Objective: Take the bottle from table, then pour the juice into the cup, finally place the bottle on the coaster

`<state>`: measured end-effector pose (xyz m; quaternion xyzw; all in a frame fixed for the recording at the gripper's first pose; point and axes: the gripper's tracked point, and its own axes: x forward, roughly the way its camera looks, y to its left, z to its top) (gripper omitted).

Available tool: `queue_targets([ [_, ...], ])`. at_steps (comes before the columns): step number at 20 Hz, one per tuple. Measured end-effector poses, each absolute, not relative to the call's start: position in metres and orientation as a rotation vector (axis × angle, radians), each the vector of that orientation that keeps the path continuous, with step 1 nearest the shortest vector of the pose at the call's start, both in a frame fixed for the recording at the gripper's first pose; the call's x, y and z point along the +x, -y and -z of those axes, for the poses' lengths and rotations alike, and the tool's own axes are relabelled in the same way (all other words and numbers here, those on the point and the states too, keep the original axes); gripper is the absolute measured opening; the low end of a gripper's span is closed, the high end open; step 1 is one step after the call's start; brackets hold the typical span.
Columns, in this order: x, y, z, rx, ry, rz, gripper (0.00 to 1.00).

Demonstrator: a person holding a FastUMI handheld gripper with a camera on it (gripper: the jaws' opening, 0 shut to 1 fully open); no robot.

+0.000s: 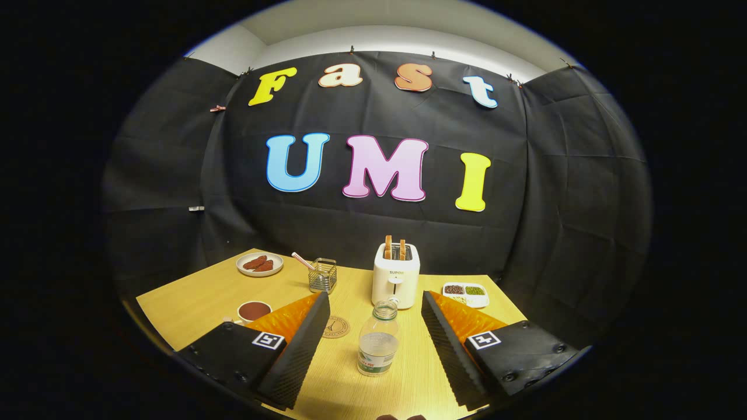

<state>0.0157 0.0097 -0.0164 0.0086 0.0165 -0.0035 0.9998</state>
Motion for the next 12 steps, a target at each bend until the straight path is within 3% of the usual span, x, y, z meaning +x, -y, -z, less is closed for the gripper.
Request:
queue_targets([
  [12, 0.042, -0.008, 0.056, 0.007, -0.082, 0.001, 0.98],
])
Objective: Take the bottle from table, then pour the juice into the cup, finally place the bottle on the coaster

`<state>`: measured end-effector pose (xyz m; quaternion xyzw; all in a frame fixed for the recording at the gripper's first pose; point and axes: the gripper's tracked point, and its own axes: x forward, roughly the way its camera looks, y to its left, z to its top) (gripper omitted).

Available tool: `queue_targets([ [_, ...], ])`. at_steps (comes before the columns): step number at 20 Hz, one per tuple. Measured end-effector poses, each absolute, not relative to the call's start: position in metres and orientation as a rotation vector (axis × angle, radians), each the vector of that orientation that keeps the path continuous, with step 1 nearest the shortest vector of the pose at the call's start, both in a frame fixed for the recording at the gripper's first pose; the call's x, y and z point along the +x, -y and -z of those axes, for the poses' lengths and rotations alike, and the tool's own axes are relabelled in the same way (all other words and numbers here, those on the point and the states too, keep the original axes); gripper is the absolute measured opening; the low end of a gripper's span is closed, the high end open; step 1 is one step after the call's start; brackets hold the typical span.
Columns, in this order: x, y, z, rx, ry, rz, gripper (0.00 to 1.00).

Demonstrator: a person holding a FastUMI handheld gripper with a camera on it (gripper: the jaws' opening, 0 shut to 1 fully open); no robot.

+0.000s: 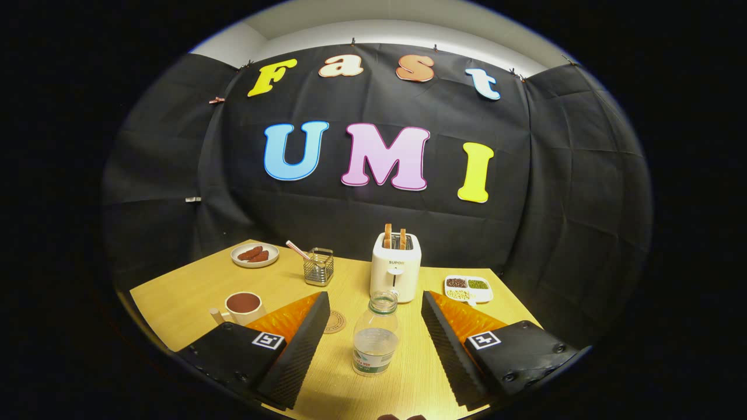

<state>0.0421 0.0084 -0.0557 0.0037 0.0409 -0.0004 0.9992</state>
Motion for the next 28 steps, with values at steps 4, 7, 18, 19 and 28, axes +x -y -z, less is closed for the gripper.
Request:
queue_targets([
  [4, 0.054, -0.009, 0.071, -0.002, -0.095, -0.005, 0.97],
  [7, 0.065, -0.009, 0.084, -0.004, -0.101, -0.009, 0.98],
  [18, 0.082, -0.003, 0.137, 0.016, -0.158, 0.003, 0.98],
  [19, 0.083, -0.003, 0.141, 0.026, -0.162, 0.002, 0.98],
  [28, 0.093, -0.008, 0.166, 0.072, -0.204, -0.003, 0.98],
])
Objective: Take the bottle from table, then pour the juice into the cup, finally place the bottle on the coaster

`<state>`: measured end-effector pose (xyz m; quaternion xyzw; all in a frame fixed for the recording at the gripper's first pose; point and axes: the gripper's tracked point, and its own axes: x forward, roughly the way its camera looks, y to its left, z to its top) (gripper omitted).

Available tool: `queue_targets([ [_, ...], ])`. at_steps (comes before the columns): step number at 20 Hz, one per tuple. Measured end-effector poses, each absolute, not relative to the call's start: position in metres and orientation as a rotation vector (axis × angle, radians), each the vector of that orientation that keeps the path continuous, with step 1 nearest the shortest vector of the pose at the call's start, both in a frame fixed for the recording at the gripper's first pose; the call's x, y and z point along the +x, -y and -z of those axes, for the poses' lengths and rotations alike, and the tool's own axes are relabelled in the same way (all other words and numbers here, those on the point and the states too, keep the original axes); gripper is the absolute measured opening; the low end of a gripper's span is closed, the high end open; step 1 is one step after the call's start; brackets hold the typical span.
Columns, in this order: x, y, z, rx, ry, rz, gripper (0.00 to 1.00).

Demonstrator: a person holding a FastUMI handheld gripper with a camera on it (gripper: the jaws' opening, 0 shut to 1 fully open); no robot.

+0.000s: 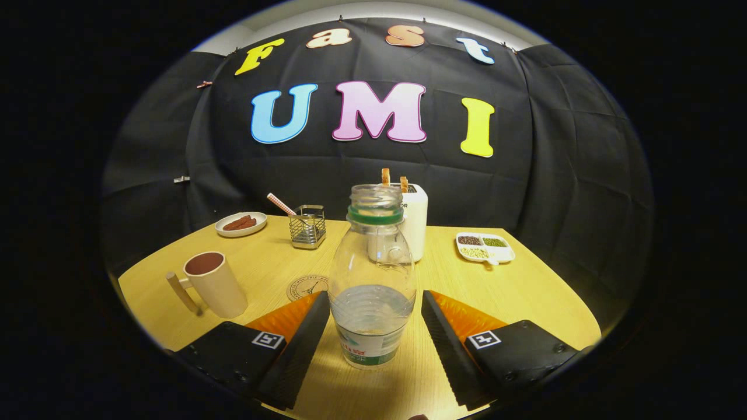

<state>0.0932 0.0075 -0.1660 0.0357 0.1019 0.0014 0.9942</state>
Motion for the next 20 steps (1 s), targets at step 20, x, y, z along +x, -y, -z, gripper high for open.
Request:
queue_targets([
  [20, 0.1011, -0.0080, 0.1665, 0.087, -0.232, -0.041, 0.73],
])
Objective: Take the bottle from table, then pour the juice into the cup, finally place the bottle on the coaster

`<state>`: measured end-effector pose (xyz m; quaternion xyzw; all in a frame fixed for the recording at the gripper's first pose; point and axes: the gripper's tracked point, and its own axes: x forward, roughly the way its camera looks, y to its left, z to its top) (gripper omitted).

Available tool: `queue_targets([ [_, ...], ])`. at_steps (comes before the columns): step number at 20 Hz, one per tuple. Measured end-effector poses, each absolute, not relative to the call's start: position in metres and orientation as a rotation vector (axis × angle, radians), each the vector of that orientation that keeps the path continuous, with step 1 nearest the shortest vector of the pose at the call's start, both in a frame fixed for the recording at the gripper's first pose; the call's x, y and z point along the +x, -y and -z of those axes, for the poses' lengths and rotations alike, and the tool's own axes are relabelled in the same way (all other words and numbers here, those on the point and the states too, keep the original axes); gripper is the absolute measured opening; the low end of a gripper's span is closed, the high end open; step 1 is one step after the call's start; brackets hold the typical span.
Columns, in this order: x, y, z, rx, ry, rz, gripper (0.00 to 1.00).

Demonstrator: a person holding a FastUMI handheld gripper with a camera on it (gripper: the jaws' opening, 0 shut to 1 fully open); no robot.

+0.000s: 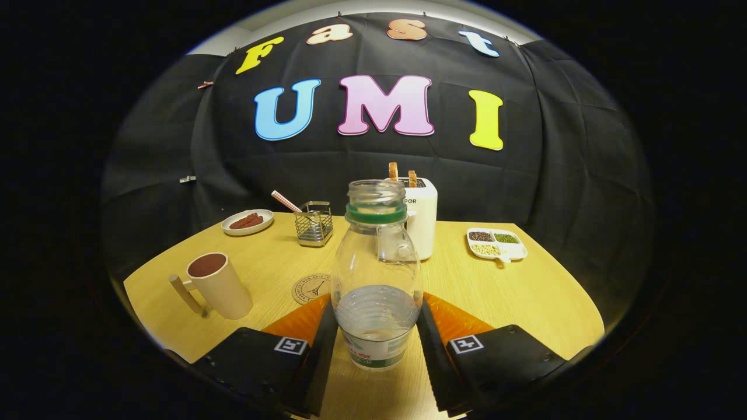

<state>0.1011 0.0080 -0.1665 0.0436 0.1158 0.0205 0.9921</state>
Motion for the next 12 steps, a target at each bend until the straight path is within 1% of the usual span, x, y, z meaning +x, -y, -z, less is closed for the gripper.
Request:
queue_targets([
  [3, 0.103, -0.007, 0.155, 0.041, -0.219, -0.052, 0.72],
  [12, 0.111, -0.021, 0.089, -0.171, -0.165, -0.132, 0.72],
])
